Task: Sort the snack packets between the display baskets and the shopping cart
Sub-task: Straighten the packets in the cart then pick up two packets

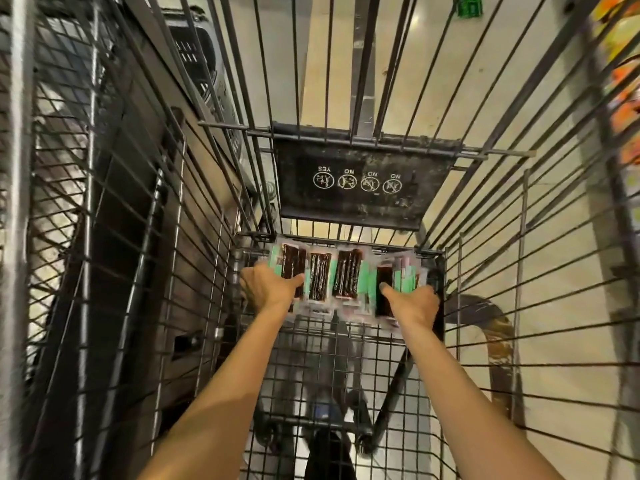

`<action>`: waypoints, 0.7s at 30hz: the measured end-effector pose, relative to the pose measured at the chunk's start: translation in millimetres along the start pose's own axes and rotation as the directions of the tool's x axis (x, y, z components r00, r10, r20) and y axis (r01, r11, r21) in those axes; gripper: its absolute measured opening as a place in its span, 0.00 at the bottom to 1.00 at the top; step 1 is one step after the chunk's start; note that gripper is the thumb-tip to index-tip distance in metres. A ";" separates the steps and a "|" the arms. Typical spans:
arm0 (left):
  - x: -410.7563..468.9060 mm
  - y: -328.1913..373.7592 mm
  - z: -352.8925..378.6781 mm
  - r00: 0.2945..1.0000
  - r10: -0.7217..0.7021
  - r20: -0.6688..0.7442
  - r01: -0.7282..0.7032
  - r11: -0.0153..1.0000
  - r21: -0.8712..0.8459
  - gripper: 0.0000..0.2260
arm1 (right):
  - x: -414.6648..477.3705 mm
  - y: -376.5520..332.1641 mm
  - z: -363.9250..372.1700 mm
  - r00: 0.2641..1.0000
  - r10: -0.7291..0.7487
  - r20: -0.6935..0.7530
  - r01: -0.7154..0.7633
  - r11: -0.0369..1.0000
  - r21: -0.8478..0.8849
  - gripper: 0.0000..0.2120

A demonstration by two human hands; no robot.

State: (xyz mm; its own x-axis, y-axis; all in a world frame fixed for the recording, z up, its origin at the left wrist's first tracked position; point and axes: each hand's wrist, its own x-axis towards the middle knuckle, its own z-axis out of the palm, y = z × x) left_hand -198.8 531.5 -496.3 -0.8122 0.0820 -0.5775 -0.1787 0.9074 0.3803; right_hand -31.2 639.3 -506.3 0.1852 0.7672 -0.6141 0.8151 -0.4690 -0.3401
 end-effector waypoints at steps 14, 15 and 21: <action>-14.7 -0.6 3.2 0.996 0.057 -0.076 -0.057 0.998 -0.008 0.25 | -23.8 -3.6 6.4 0.978 -0.180 -0.102 0.160 0.970 -0.183 0.19; -10.6 -1.5 2.9 0.998 0.043 -0.048 -0.045 0.998 -0.038 0.26 | -23.3 -4.2 5.8 0.977 -0.193 -0.091 0.174 0.968 -0.181 0.18; 0.1 -3.3 6.9 0.995 0.046 0.092 -0.051 0.997 0.050 0.26 | -9.3 -8.2 4.4 0.998 -0.067 0.011 0.067 0.998 -0.023 0.30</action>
State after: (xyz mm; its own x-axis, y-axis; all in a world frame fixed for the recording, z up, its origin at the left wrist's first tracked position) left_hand -194.4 531.4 -502.5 -0.7652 0.1614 -0.6232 -0.1089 0.9217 0.3724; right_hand -42.1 634.1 -501.0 0.1247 0.7921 -0.5976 0.8380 -0.4065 -0.3640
